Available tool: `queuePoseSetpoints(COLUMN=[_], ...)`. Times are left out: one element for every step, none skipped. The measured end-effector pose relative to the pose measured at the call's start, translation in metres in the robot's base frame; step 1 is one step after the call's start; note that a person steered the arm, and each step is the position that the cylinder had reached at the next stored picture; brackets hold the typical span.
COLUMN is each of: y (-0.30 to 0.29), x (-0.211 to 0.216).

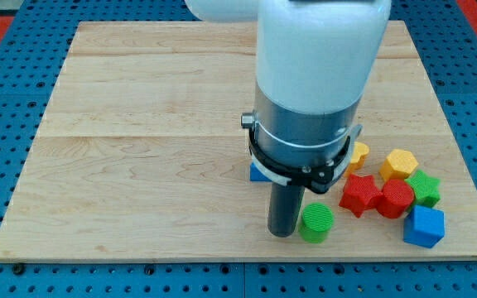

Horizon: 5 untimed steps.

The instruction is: Slide the green circle closer to the red star

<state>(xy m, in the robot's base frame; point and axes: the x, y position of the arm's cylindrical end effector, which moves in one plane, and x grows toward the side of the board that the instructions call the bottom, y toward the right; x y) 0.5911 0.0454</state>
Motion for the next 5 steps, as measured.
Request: queuePoseSetpoints(y=[0.000,0.000,0.032,0.059,0.061], x=[0.014,0.014,0.014,0.012,0.011])
